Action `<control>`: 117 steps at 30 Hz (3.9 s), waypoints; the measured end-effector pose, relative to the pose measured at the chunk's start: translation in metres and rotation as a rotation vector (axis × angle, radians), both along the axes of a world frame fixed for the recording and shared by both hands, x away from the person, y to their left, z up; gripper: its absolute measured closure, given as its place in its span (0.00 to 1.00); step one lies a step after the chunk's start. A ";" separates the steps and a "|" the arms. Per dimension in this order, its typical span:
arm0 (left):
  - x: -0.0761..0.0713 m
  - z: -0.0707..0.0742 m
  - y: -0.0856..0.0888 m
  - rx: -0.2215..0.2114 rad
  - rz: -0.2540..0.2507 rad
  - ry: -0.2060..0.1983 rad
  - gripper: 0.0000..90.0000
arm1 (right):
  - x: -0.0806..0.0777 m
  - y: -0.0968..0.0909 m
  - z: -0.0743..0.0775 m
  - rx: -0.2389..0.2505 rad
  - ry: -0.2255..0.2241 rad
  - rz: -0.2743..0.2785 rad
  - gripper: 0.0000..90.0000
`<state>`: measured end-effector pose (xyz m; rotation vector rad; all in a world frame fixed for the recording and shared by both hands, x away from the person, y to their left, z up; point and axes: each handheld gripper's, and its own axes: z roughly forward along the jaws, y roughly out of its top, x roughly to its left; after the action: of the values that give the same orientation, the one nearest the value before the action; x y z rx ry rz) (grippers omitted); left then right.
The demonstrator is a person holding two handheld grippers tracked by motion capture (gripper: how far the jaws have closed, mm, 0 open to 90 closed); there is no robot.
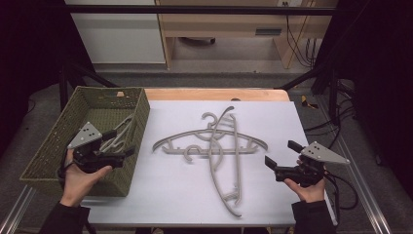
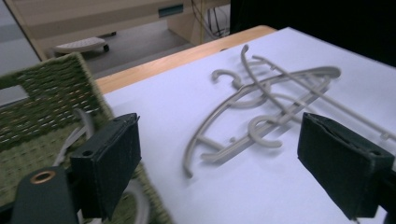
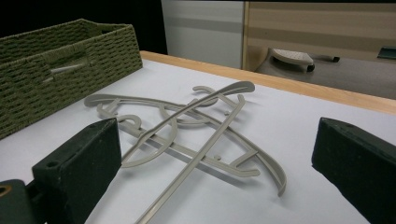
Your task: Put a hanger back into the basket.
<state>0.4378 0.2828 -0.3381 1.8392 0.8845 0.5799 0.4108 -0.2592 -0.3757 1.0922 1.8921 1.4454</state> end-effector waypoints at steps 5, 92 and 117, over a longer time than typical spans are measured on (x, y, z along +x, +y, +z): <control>-0.004 -0.006 -0.019 -0.035 -0.019 -0.016 0.13 | -0.001 -0.001 0.000 0.002 -0.003 0.000 0.02; 0.030 -0.138 -0.232 0.196 -0.119 0.327 0.45 | -0.002 0.001 0.000 0.006 -0.001 0.009 0.01; 0.035 -0.125 -0.182 0.298 -0.078 0.408 0.82 | -0.001 0.002 0.000 0.001 0.001 0.010 0.02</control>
<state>0.4727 0.1011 -0.4632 2.3032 1.0265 0.3003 0.4095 -0.2573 -0.3762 1.0858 1.9007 1.4511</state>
